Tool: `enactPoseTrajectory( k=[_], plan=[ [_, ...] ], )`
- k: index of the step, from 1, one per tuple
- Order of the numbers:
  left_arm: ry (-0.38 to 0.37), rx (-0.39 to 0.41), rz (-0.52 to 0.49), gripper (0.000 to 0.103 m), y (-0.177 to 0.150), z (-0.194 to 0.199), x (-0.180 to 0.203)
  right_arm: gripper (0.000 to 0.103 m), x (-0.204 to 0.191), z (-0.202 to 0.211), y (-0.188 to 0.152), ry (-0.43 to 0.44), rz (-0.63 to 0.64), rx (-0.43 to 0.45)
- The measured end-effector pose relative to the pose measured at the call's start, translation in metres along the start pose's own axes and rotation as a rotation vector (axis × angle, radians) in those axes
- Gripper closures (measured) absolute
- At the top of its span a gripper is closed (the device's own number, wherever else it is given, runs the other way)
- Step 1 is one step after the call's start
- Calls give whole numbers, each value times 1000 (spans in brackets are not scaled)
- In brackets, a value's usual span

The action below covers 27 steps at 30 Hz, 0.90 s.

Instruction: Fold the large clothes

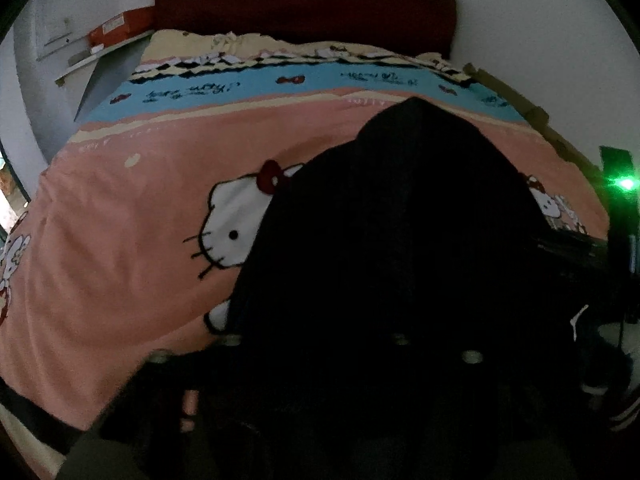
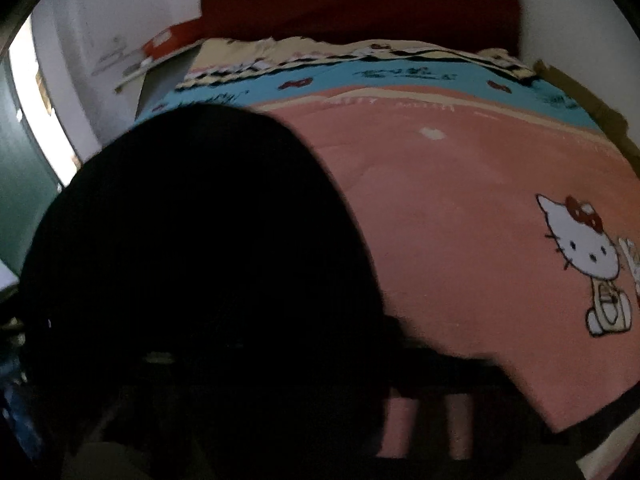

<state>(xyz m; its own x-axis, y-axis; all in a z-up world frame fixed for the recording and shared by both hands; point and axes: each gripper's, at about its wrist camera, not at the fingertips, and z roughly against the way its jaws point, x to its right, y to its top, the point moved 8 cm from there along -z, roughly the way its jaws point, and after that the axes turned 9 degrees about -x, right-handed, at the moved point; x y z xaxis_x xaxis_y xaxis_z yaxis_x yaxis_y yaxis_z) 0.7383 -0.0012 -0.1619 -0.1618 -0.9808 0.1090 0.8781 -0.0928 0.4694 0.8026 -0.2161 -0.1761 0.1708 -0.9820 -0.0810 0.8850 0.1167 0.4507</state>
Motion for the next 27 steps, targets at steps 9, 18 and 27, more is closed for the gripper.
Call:
enactPoseTrajectory(
  k=[9,18,27],
  plan=[
    [-2,18,-21,91,-31,72,1,91,-32,84,-23,98,90,58],
    [-69,130,24,92,-124,181,-6,91,-49,209,-101,271,122,216],
    [-61,170,-44,92,-238,229,11,91,-50,289,-233,357,73,283]
  ],
)
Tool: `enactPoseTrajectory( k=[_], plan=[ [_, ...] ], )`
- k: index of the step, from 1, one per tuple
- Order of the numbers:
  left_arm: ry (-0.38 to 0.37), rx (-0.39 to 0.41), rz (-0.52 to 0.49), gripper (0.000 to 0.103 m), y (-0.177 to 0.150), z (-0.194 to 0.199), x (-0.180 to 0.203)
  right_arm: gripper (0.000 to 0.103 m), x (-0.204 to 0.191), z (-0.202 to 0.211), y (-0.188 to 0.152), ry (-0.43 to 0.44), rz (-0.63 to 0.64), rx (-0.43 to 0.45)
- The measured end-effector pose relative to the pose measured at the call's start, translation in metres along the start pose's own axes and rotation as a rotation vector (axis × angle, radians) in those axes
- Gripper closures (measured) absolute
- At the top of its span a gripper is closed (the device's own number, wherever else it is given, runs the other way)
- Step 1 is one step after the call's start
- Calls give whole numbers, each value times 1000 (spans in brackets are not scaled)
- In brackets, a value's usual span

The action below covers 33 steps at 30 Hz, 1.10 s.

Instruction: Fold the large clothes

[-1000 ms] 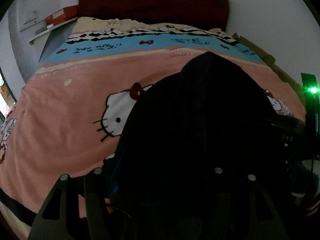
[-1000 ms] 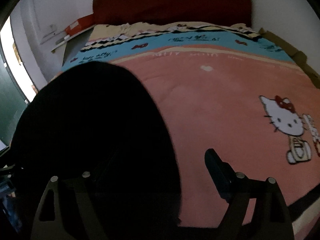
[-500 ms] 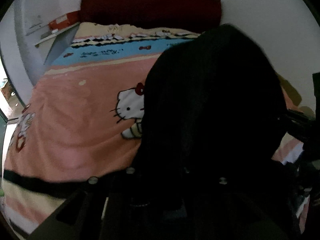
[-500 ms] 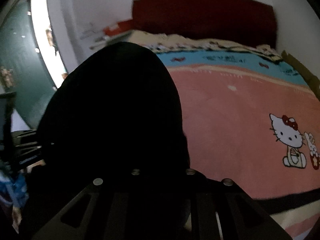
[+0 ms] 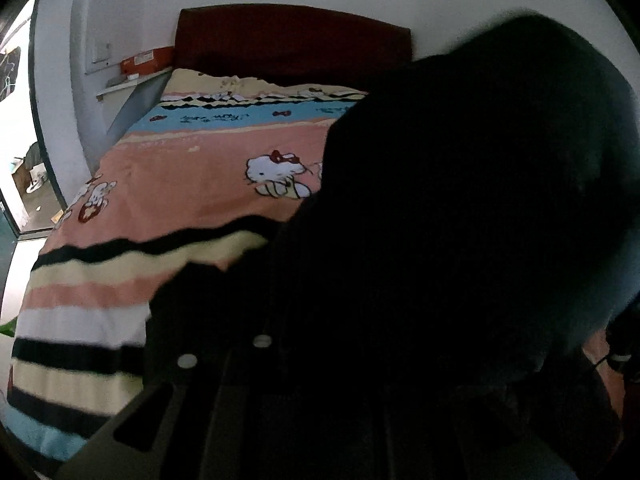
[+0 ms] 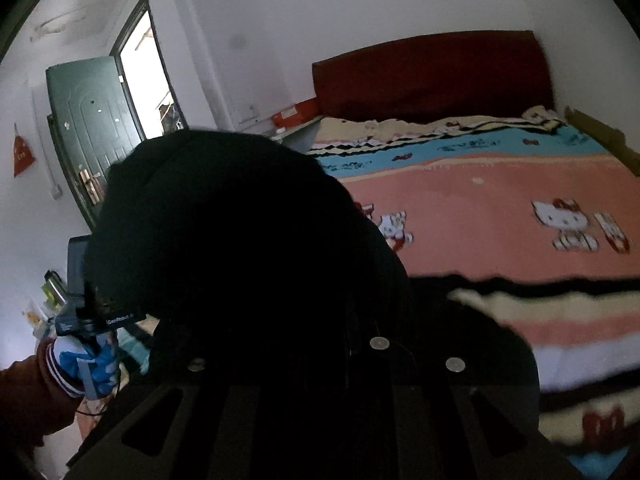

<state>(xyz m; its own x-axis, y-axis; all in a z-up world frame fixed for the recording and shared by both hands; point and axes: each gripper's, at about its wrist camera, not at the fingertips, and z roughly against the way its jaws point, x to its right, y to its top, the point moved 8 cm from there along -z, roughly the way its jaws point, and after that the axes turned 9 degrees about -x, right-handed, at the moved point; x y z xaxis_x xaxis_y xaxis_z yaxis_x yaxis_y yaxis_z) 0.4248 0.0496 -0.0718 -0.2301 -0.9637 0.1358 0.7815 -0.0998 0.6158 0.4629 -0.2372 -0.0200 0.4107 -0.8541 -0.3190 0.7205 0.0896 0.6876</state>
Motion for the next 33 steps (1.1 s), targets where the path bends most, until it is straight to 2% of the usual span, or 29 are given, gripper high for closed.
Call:
enactPoseTrajectory(
  k=[4,7,11,13,18,20,22,23,24,25,26,29,33],
  plan=[
    [-32,35,-24,92,-28,19,16,91,-8,21,-34,6,-21,8],
    [-13,43,-73,92,-52,17,24,91,-15,26,-58,9,-8,-10],
    [45,28,-115,90,-78,-10,21,90,-9,7,-100,-34,19,-105],
    [54,27,-122,90,-78,-14,25,90,0,-10,-118,-39,2,-161],
    [74,5,-137,87,-74,-12,27,88,3,-9,-112,-64,8,-164],
    [98,1,-152,82,-75,-9,29,86,3,-7,-111,-84,26,-172],
    [120,0,-151,76,-76,-5,30,82,2,-6,-110,-108,46,-182],
    [130,1,-148,74,-76,-2,30,75,2,-3,-111,-118,51,-184],
    [142,4,-145,72,-76,1,29,60,3,0,-112,-134,56,-188],
    [158,7,-141,64,-77,4,28,49,4,3,-113,-146,58,-191],
    [169,14,-133,61,-77,8,26,32,6,6,-113,-158,58,-190],
    [204,23,-148,59,-80,14,21,30,6,17,-119,-167,56,-193],
    [230,36,-221,55,-93,22,29,30,4,29,-130,-193,65,-222]
  ],
)
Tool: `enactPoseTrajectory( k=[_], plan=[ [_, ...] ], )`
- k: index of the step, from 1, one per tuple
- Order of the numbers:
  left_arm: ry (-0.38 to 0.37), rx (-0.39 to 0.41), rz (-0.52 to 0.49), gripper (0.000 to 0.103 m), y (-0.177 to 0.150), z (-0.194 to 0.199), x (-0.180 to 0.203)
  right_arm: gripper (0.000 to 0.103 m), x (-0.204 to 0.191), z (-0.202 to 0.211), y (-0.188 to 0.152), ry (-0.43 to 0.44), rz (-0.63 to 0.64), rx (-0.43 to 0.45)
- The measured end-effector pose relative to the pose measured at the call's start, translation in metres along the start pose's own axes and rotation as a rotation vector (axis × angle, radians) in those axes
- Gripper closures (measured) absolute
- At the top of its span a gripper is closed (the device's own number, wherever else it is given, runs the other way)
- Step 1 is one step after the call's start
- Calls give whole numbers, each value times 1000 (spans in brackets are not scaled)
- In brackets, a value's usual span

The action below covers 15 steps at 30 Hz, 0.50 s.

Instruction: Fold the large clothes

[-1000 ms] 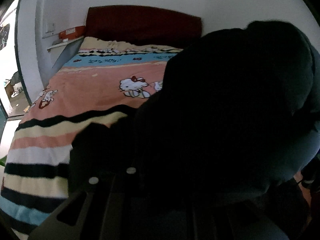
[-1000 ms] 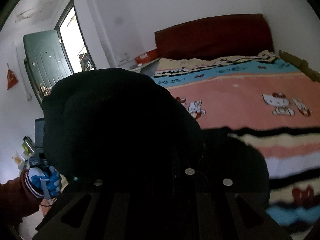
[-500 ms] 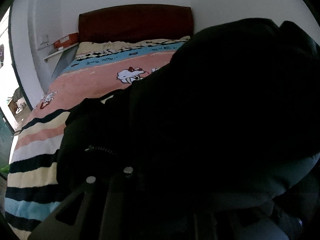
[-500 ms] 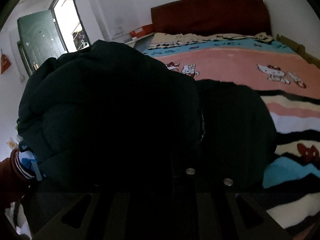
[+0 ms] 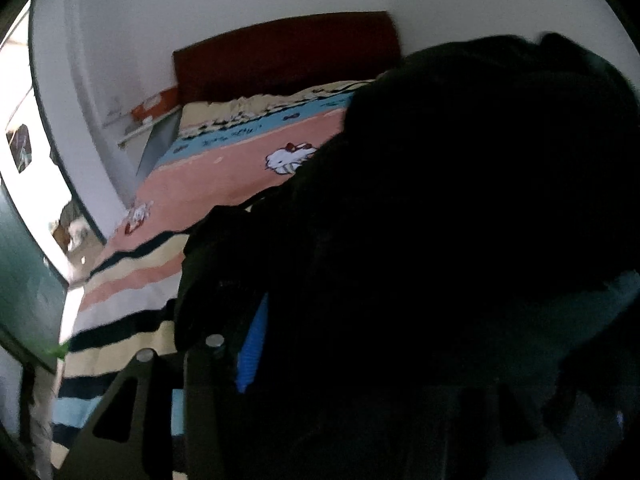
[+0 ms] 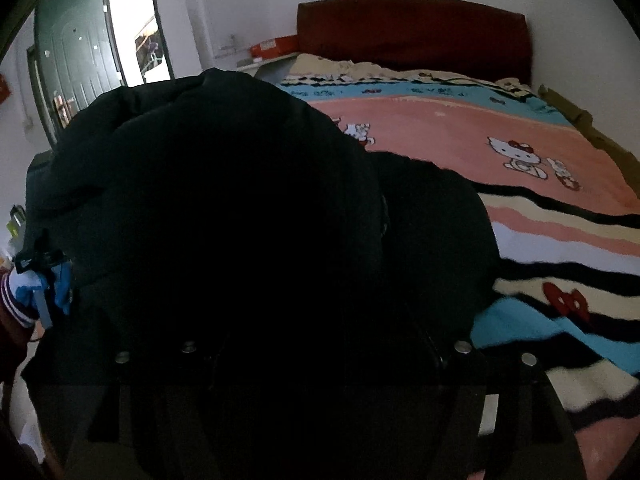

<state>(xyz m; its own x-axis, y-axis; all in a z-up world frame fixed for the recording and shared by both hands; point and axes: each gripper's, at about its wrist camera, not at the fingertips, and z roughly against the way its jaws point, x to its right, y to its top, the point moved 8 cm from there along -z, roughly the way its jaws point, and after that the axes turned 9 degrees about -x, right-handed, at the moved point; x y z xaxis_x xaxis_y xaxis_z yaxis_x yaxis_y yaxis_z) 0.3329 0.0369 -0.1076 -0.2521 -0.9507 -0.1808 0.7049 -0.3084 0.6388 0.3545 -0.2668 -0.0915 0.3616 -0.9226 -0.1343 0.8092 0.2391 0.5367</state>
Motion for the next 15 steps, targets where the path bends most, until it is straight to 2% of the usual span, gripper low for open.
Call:
enactPoseTrajectory(
  k=[3,6,10,12,15],
  plan=[
    [-35,46,-54,52,-4,9,2,30,-4,10,-11,-5,-9,-14],
    [-78,32,-34,52,-10,17,-5,30,-10,20,-18,-15,-23,-19],
    [-132,38,-26,52,-11,48,-16,30,-18,44,-14,-18,-43,3],
    [-168,38,6,52,0,63,-25,30,-21,55,-4,-22,-44,21],
    [-212,63,76,47,40,76,-39,29,-26,68,26,-33,-36,55]
  ],
)
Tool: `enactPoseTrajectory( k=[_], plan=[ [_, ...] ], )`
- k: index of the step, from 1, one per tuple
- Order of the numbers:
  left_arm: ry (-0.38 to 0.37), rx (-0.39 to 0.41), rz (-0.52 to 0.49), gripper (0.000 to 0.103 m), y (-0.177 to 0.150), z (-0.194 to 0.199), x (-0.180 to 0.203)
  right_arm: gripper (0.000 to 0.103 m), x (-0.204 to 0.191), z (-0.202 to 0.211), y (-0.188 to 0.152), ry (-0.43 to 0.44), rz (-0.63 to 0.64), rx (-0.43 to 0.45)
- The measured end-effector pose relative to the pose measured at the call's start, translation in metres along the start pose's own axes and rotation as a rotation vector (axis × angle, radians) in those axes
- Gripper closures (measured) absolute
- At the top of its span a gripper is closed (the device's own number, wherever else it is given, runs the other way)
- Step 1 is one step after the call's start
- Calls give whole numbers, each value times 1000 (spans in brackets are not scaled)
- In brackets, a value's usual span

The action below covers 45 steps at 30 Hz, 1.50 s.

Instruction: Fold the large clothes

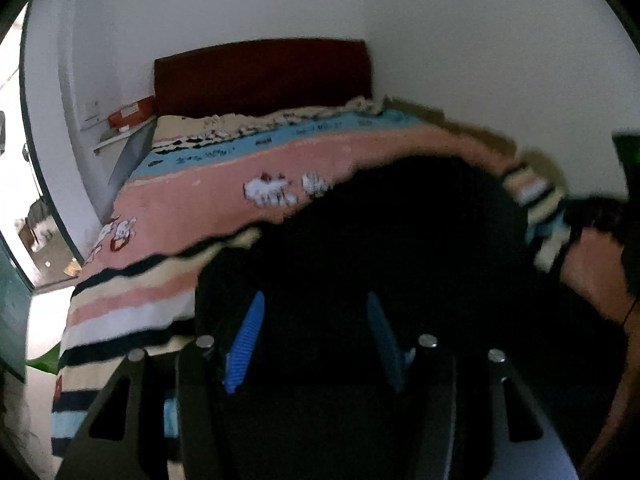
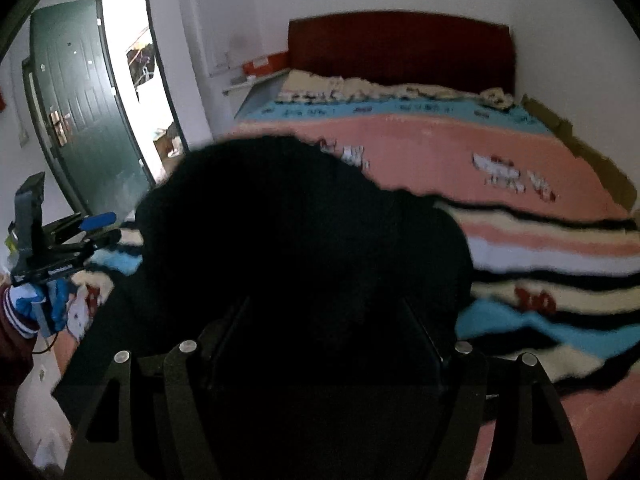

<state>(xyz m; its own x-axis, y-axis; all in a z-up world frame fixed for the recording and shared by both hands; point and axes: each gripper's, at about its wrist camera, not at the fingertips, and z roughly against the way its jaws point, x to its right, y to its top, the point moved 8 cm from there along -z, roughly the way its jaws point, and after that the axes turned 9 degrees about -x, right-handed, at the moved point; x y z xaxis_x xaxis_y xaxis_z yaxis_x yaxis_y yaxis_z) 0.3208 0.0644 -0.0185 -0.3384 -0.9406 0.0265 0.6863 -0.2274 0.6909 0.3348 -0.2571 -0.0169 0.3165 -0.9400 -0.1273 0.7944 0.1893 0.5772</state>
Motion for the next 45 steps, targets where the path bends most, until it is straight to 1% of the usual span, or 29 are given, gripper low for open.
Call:
enactPoseTrajectory(
  k=[2,4,7,9,11,13,14,16,19,21,22,26,28,31,33,35,38,45],
  plan=[
    [-31,11,54,45,27,-1,-3,29,-3,2,28,-5,-3,29],
    [-40,13,82,45,54,-13,-6,29,-6,-2,57,3,-1,49],
    [-69,-13,134,45,88,-45,-7,29,-13,-17,98,31,3,73],
    [-83,-37,163,45,100,-67,-8,29,-16,-37,124,54,-5,71],
    [-87,-72,180,45,107,-94,-4,29,-19,-56,141,61,-6,55],
    [-94,-103,184,45,102,-113,4,29,-19,-82,154,73,-26,25],
    [-101,-115,183,45,97,-119,8,29,-20,-94,155,91,-36,3],
    [-103,-141,166,45,82,-129,17,29,-24,-112,150,108,-39,-36],
    [-72,-207,123,45,47,-144,28,29,-34,-138,119,110,22,-142],
    [-64,-213,102,45,27,-139,36,29,-37,-148,92,111,48,-207],
    [-60,-206,96,45,23,-134,39,29,-39,-147,82,114,56,-219],
    [-31,-159,41,45,5,-100,54,29,-46,-120,52,106,102,-223],
    [-21,-160,21,45,-9,-93,63,29,-47,-108,35,97,124,-231],
    [2,-184,11,39,-39,-98,72,29,-48,-102,4,92,128,-272],
    [16,-194,3,36,-53,-105,78,28,-46,-105,-15,74,132,-297],
    [39,-195,-9,34,-59,-112,81,26,-41,-109,-32,52,118,-301],
    [55,-209,2,34,-63,-125,82,26,-35,-121,-39,34,86,-297],
    [91,-210,-5,34,-68,-138,84,24,-29,-146,-42,23,77,-305]
  ],
)
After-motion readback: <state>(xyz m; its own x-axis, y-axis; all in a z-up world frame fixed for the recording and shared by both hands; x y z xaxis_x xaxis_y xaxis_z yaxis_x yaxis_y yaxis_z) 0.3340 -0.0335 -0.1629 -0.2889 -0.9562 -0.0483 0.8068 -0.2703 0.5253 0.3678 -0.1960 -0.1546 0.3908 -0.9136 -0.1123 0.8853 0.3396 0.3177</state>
